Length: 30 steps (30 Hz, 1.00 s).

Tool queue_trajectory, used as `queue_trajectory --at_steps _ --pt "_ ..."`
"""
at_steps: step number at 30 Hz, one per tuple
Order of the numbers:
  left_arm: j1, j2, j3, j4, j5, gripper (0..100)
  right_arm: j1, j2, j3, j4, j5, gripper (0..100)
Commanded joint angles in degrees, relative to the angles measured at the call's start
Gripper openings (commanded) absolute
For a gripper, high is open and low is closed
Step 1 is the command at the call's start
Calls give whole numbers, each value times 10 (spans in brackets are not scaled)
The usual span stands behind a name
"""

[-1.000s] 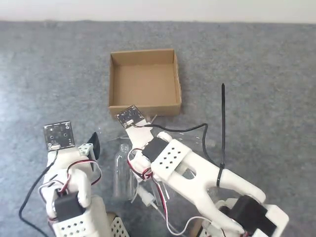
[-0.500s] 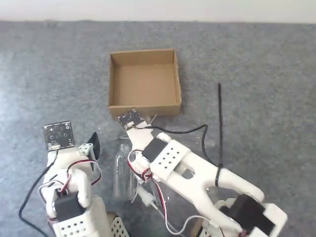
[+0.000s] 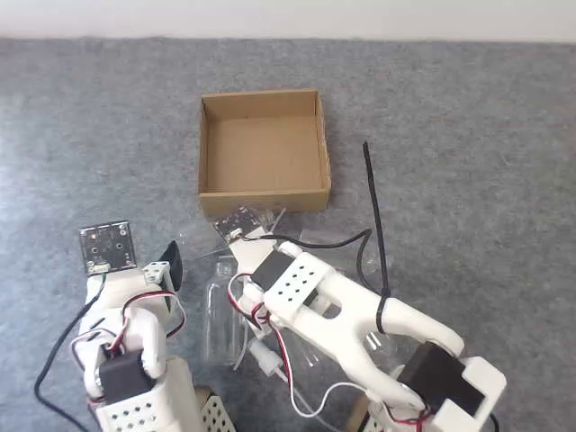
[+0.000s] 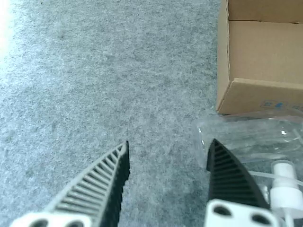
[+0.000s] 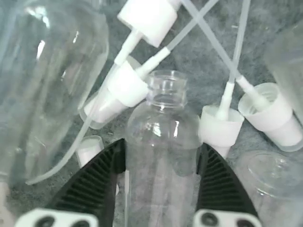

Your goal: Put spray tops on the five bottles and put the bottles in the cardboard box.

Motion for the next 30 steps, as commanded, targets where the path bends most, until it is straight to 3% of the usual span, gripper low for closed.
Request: queue_trajectory --at_steps 1,11,19,30 --pt "-2 -10 -15 0 -5 253 -2 -66 -27 31 18 79" --pt "0 -10 -9 -3 -5 253 56 -162 -19 59 53 70" --pt "3 -10 -9 -3 -5 253 62 -298 -18 116 55 69" --pt "4 -10 -9 -3 -5 253 153 -450 -17 131 55 69"
